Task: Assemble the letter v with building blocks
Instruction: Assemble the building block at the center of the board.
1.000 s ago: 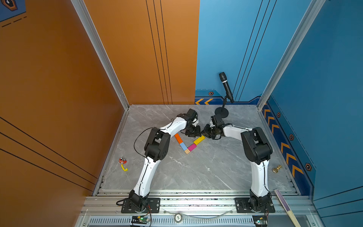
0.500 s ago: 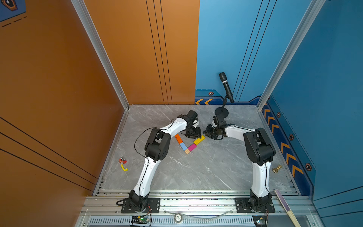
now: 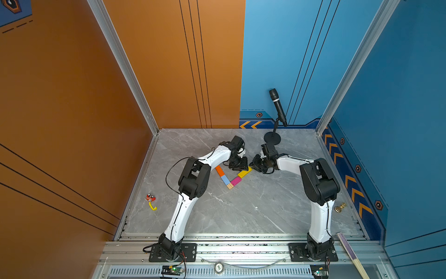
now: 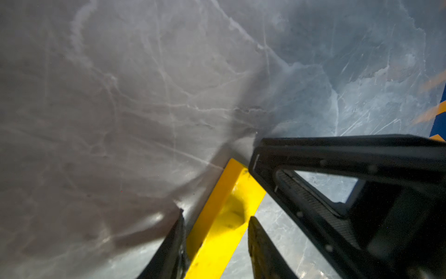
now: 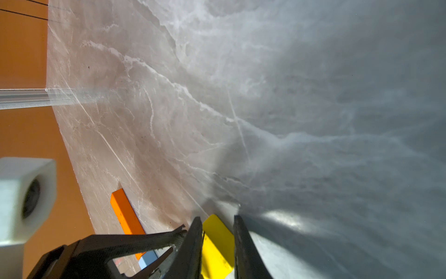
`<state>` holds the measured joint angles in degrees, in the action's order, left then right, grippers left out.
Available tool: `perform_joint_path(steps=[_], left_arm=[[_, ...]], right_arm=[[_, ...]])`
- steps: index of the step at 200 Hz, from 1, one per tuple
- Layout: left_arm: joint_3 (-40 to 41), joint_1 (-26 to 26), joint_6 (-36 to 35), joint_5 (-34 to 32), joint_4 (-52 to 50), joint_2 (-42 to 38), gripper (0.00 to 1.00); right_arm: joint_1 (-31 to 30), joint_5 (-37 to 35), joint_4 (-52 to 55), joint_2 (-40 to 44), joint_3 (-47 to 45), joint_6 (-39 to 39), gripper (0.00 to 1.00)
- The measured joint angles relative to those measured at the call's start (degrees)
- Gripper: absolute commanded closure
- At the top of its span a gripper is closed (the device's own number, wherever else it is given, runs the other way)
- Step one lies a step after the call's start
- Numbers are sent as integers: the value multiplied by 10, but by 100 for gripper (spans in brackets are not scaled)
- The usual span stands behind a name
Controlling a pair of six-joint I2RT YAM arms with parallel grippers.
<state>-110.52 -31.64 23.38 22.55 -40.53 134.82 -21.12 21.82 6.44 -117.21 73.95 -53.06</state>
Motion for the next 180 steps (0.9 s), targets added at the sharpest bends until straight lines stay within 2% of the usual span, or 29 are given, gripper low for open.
perform_joint_path(steps=[180], left_arm=[[5, 0, 0, 3, 4, 0, 60]], right_arm=[[-3, 0, -1, 0, -5, -10, 76]])
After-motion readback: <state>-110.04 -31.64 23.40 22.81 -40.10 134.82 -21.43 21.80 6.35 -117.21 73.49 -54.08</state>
